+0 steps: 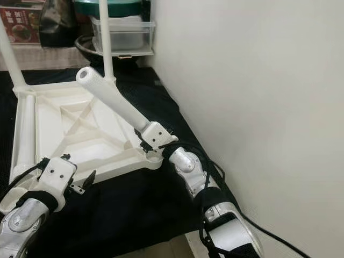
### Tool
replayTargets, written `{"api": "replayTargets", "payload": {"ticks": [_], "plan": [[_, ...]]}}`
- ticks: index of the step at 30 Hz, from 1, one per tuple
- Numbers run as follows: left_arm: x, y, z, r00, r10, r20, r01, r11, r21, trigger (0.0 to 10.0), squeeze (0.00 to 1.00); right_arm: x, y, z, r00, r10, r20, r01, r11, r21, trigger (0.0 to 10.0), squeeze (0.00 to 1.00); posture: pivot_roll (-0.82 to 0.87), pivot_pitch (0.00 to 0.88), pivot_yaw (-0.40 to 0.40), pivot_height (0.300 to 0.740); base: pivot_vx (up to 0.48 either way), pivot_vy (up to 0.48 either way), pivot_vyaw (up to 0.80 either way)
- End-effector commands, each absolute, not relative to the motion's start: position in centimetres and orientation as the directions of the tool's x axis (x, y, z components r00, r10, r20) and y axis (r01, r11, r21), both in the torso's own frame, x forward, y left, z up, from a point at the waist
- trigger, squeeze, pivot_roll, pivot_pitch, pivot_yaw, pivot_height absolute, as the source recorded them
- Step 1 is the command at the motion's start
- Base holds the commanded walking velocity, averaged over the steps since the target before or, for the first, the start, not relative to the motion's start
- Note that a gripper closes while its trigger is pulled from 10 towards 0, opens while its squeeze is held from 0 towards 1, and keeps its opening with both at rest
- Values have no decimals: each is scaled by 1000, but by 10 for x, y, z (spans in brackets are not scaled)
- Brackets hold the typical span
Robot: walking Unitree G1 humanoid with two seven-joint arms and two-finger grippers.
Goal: Building children table
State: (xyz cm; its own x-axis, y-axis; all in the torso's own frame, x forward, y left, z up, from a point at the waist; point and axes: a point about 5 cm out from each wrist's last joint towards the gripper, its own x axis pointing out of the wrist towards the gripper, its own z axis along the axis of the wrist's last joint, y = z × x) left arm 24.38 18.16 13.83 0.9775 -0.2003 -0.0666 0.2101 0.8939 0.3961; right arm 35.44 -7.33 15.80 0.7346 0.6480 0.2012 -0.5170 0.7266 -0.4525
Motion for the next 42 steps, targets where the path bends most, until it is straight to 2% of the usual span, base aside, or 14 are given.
{"api": "replayTargets", "payload": {"ticks": [1,7,19,26,28,30,31,32,33,34,35,37,39,42], "plan": [[245,179,141,975,-215,-61,221,885,410,10000,0,351,-65,148,730,651,209,-602,757,-255,0,0,208,0,-113,740,0,0,0],[249,178,145,975,-218,-41,216,893,395,10000,0,348,-57,150,690,683,242,-687,722,-81,0,0,200,0,-109,740,0,0,0],[247,195,147,985,-168,-38,168,898,407,10000,0,367,-93,173,709,664,239,-619,748,-240,0,0,182,0,-103,740,0,0,0],[236,212,142,990,-123,-69,140,910,391,10000,0,380,-120,223,626,730,272,-685,683,-255,0,0,171,0,-107,740,0,0,0],[228,218,133,990,-99,-100,130,914,386,10000,0,380,-126,258,516,798,310,-767,592,-248,0,0,174,0,-119,740,0,0,0],[228,218,133,990,-99,-100,130,914,386,10000,0,380,-126,258,516,798,310,-767,592,-248,0,0,174,0,-119,740,0,0,0],[226,218,130,990,-95,-108,130,915,381,10000,0,375,-123,268,443,837,321,-821,523,-231,0,0,176,0,-121,740,0,0,0],[226,218,130,990,-95,-108,130,915,381,10000,0,375,-123,268,443,837,321,-821,523,-231,0,0,176,0,-121,740,0,0,0],[225,216,129,989,-95,-109,129,919,372,10000,0,368,-116,273,355,878,320,-874,433,-219,0,0,176,0,-121,740,0,0,0],[225,216,129,989,-95,-109,129,919,372,10000,0,368,-116,273,355,878,320,-874,433,-219,0,0,176,0,-121,740,0,0,0],[225,215,128,989,-96,-110,130,922,366,10000,0,359,-109,272,265,917,297,-916,335,-220,0,0,180,0,-123,740,0,0,0],[225,215,128,989,-96,-110,130,922,366,10000,0,359,-109,272,265,917,297,-916,335,-220,0,0,180,0,-123,740,0,0,0],[225,215,127,989,-97,-112,131,923,362,10000,0,347,-100,258,142,967,209,-954,190,-232,0,0,181,0,-122,740,0,0,0],[226,216,127,989,-94,-111,129,923,362,10000,0,345,-99,245,118,981,152,-959,152,-240,0,0,183,0,-123,740,0,0,0]]}}
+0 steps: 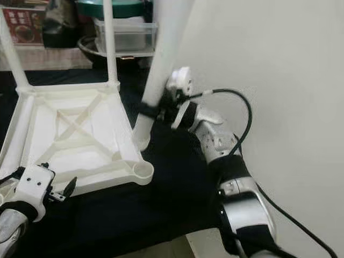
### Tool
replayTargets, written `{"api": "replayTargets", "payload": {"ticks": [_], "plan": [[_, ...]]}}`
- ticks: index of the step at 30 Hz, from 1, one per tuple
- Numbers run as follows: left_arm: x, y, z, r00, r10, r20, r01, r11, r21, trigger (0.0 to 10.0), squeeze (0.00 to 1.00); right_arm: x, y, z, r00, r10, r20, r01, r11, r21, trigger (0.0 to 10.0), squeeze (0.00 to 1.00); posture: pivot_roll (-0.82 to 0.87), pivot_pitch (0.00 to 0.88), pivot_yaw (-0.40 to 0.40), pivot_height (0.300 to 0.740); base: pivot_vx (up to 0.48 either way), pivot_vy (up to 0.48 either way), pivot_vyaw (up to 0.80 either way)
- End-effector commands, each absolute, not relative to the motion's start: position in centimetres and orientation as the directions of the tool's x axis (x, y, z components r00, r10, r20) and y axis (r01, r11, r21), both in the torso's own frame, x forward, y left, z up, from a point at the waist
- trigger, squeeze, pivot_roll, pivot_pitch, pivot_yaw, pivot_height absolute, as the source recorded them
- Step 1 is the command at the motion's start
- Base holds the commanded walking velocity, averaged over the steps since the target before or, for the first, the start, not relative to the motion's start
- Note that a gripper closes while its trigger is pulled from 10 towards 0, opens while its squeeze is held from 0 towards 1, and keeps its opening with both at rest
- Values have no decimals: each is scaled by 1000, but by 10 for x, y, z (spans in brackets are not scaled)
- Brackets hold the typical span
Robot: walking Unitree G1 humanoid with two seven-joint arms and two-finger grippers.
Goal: Building children table
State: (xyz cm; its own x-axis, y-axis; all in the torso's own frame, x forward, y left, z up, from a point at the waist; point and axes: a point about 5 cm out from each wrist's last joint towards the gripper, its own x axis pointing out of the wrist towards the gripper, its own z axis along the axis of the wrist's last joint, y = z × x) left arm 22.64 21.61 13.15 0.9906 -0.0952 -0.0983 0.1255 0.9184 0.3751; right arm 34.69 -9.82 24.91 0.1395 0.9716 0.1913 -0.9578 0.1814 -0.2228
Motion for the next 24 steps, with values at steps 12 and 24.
{"api": "replayTargets", "payload": {"ticks": [12,24], "plan": [[225,217,127,989,-96,-109,130,923,363,10000,0,343,-106,223,117,992,53,-968,125,-217,0,0,189,0,-125,740,0,0,0],[225,216,128,990,-100,-101,130,921,368,10000,0,343,-106,209,149,989,-14,-965,143,-219,0,27,193,0,-132,740,0,0,0]]}}
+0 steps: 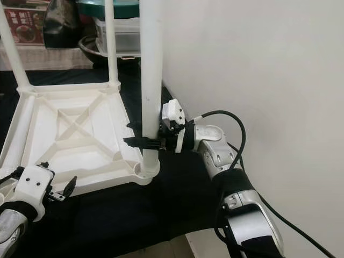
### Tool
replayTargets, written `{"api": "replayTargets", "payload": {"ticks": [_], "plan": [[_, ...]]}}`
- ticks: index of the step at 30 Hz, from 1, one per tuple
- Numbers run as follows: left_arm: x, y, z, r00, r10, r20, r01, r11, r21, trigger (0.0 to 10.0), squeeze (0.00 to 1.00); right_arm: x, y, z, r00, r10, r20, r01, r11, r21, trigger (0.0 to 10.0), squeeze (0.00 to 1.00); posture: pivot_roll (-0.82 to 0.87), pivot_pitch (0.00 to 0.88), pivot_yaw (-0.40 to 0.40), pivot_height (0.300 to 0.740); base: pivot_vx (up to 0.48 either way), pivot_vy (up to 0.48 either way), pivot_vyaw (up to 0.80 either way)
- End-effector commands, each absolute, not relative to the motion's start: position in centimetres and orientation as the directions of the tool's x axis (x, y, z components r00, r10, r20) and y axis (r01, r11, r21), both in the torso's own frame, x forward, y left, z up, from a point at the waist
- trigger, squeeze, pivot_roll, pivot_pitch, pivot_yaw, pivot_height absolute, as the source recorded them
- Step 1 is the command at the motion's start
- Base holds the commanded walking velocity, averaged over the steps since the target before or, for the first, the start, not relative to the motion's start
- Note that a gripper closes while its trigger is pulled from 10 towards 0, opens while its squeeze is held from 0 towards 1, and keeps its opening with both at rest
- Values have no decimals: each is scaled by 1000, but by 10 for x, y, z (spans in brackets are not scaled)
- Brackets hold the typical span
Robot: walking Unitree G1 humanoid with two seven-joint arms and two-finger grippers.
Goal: Building children table
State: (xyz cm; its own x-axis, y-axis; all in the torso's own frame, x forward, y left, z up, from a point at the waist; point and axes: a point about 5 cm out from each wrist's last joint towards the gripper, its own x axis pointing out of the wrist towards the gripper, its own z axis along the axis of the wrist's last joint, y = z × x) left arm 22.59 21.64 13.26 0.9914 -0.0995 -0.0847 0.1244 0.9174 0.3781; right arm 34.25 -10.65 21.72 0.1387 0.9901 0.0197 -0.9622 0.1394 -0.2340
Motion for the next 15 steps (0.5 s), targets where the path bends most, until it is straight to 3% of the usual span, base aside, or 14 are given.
{"api": "replayTargets", "payload": {"ticks": [1,11,15], "plan": [[225,215,128,990,-101,-101,131,921,368,10000,0,343,-105,207,150,989,-19,-964,142,-224,0,35,193,0,-132,740,0,0,0],[227,214,128,990,-102,-96,131,918,374,10000,0,346,-94,205,148,988,-45,-961,133,-243,0,47,197,0,-136,740,0,0,0],[227,212,129,990,-108,-93,135,918,372,10000,0,344,-91,203,110,992,-68,-967,91,-238,0,63,203,0,-141,740,0,0,0]]}}
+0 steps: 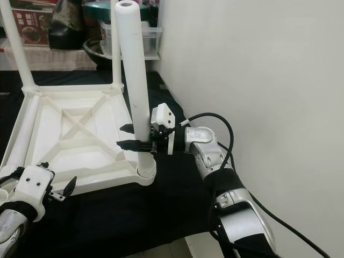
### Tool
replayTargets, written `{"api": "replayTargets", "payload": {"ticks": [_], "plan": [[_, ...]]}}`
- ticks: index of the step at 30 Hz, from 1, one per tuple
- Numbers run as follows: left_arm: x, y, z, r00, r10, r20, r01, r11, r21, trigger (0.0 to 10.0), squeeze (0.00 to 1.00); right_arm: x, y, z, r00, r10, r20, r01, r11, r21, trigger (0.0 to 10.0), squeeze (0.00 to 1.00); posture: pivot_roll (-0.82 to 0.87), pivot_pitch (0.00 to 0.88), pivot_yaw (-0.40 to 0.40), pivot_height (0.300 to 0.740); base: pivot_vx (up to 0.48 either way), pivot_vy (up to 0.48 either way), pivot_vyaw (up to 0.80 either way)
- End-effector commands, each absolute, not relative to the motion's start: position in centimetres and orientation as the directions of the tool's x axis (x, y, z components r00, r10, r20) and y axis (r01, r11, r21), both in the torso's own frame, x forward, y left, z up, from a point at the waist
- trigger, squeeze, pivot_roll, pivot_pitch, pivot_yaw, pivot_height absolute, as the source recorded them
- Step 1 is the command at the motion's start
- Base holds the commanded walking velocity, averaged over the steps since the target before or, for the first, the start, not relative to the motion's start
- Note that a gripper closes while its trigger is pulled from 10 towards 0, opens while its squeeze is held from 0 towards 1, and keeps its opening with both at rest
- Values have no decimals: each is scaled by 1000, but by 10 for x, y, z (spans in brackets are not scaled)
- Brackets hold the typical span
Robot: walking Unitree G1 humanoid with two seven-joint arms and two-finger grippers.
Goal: Building children table
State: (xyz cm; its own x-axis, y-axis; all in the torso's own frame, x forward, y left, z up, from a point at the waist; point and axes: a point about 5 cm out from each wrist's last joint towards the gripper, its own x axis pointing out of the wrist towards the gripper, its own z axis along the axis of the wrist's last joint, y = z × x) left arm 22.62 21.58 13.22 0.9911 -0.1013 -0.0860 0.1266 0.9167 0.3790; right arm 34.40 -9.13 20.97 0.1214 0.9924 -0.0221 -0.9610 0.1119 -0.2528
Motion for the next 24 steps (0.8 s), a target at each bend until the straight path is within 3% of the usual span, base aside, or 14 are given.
{"api": "replayTargets", "payload": {"ticks": [1,13,20,24], "plan": [[227,212,129,990,-107,-92,134,919,372,10000,0,342,-90,201,87,993,-85,-970,65,-234,0,71,205,0,-146,740,0,0,0],[225,213,129,991,-96,-91,123,926,356,10000,0,343,-96,195,73,994,-83,-986,59,-157,0,71,201,0,-149,740,0,0,0],[224,214,128,992,-90,-93,117,933,340,10000,0,350,-93,198,181,983,3,-981,181,-67,0,173,196,0,-150,740,0,0,0],[224,212,127,991,-93,-94,120,934,337,10000,0,350,-89,192,253,967,44,-967,253,-3,0,129,196,0,-150,740,0,0,0]]}}
